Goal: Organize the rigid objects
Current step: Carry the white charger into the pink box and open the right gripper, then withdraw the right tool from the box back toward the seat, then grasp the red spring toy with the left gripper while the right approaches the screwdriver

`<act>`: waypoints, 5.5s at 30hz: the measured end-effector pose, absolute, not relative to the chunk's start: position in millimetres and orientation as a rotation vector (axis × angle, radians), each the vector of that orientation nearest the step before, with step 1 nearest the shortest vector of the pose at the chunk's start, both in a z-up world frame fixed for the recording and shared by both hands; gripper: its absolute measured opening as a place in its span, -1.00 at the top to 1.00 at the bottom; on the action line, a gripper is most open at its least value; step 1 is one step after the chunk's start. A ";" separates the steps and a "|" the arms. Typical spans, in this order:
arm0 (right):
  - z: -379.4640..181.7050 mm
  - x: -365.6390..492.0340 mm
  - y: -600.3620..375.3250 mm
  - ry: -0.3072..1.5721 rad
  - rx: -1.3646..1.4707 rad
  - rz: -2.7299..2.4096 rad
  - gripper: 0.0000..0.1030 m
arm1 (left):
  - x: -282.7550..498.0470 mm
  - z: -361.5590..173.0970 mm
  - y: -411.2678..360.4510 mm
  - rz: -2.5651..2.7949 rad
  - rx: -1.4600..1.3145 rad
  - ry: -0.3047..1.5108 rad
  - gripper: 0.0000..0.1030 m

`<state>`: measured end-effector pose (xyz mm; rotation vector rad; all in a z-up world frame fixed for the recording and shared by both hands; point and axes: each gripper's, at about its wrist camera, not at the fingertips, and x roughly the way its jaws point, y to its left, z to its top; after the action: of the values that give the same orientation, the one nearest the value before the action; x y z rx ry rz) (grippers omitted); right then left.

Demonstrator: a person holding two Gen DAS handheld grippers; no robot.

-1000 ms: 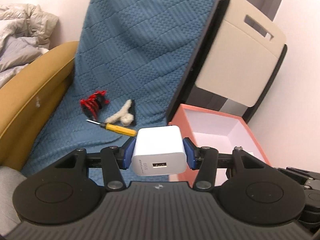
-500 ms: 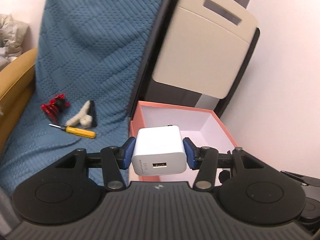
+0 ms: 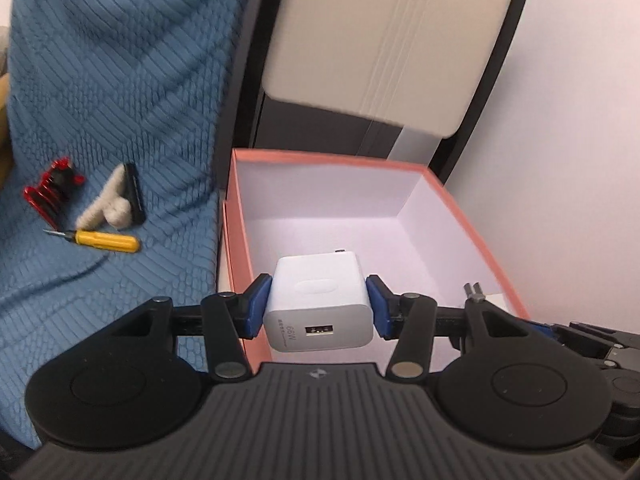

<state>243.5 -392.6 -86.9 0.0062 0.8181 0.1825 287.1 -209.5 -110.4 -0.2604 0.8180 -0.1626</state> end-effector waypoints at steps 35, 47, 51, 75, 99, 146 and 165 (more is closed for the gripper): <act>-127.7 292.4 -414.8 0.954 0.074 0.140 0.11 | 312.0 -125.6 -228.6 -0.245 -0.271 0.874 -0.18; -72.5 231.0 -395.6 0.856 0.074 0.167 0.11 | 241.4 -63.3 -200.8 -0.241 -0.255 0.770 -0.18; -54.2 208.0 -387.7 0.819 0.073 0.186 0.11 | 217.4 -46.8 -188.1 -0.232 -0.267 0.737 -0.18; -14.3 84.9 -316.5 0.689 0.057 0.286 0.11 | 78.1 -13.8 -101.1 -0.205 -0.276 0.627 -0.18; -35.9 31.8 -270.8 0.673 0.061 0.305 0.11 | 17.1 -39.6 -41.0 -0.152 -0.285 0.618 -0.21; -173.5 229.0 -172.7 0.760 -0.084 0.481 -0.09 | 274.8 -210.3 51.5 -0.040 -0.253 0.708 -0.38; -216.6 342.1 -104.3 0.763 -0.225 0.527 -0.08 | 405.5 -239.1 99.0 -0.004 -0.096 0.733 -0.39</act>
<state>342.1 -104.3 -216.6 -0.2246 0.7634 0.5266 405.5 99.0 -239.1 -0.0962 0.7330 -0.0043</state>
